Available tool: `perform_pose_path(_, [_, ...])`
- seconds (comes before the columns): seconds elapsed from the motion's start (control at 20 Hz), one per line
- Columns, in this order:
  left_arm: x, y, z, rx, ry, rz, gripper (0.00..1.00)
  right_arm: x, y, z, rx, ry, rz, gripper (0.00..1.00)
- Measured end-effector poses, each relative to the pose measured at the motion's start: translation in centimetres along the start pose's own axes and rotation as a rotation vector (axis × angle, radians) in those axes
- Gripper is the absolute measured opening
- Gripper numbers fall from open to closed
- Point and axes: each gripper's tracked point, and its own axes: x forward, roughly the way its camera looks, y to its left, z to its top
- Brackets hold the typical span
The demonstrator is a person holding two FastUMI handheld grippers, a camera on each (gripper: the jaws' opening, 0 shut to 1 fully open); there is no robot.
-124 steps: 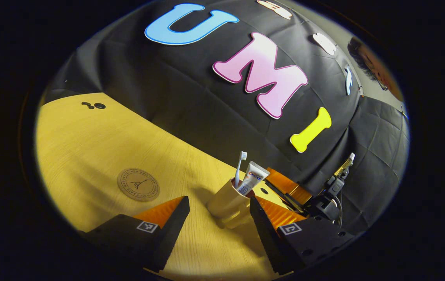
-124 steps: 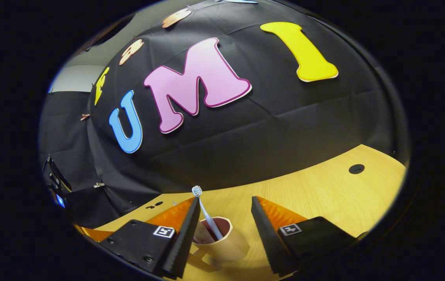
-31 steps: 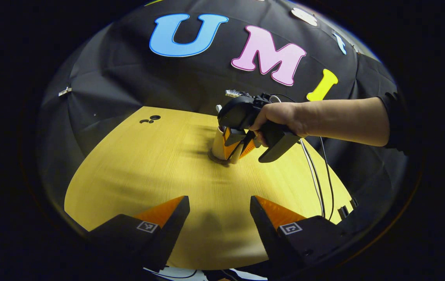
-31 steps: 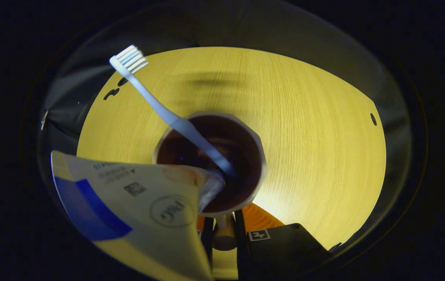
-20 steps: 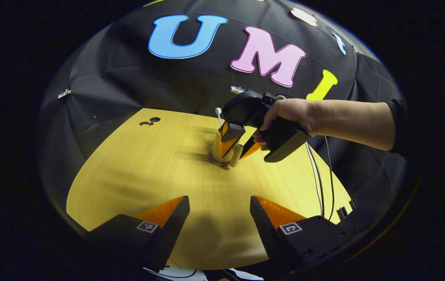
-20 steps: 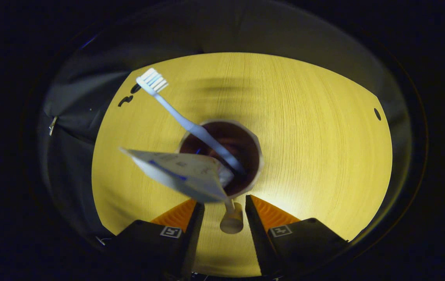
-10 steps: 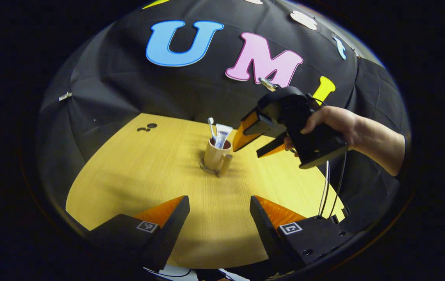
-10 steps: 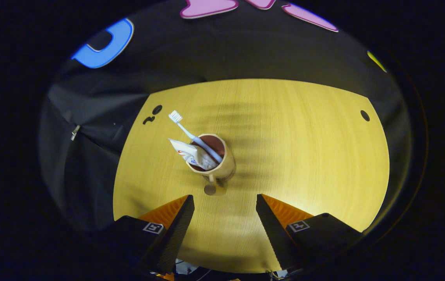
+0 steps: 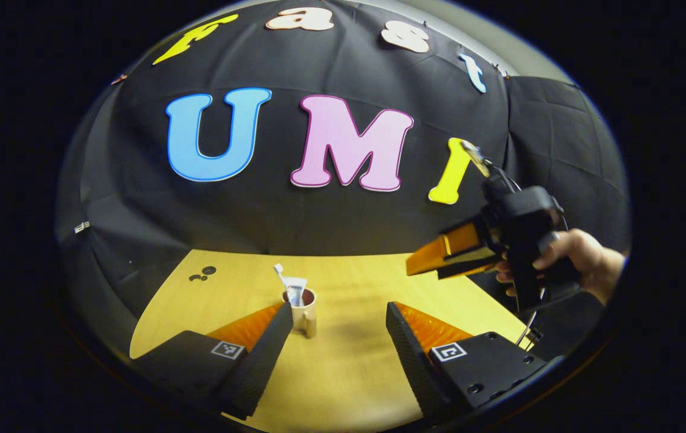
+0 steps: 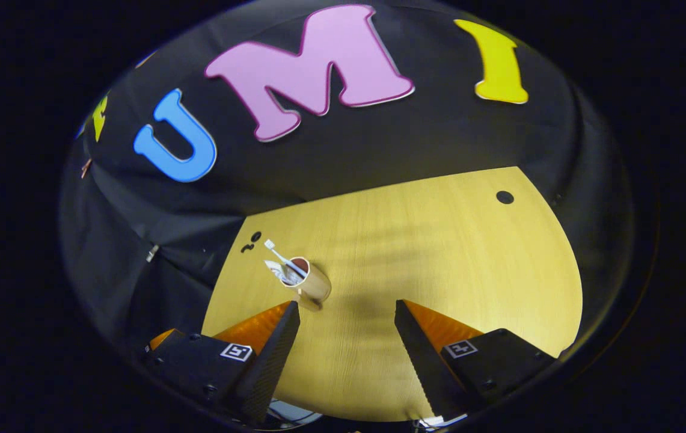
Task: Put the toothbrush and toothpaste on the desktop into the cup, then pick up the cup and place it on the coaster on the desktop.
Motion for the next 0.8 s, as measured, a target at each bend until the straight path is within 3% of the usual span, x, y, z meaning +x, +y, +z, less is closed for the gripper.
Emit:
perform_pose_path(0.2, [0.1, -0.5, 3.1, 0.043, -0.067, 0.045, 0.97, -4.2, -4.3, 4.1, 0.024, -0.221, -0.032, 0.98])
perform_pose_path(0.35, [-1.1, 0.5, 5.2, 0.075, -0.125, 0.089, 0.97, -7.7, -7.4, 5.9, 0.021, -0.349, -0.105, 0.98])
perform_pose_path(0.4, [-1.6, 0.8, 5.6, 0.089, -0.135, 0.095, 0.97, -9.1, -7.7, 6.1, 0.022, -0.392, -0.124, 0.9])
perform_pose_path(0.45, [-2.2, 1.1, 5.8, 0.096, -0.146, 0.097, 0.97, -10.7, -8.0, 6.2, 0.014, -0.448, -0.15, 0.98])
perform_pose_path(0.7, [-6.4, 1.7, 4.3, 0.029, -0.139, 0.069, 0.97, -16.8, -7.0, 2.4, -0.125, -0.564, -0.3, 0.98])
perform_pose_path(0.8, [-9.0, 2.2, 3.8, 0.003, -0.16, 0.062, 0.97, -18.6, -5.1, 0.6, -0.136, -0.602, -0.292, 0.98])
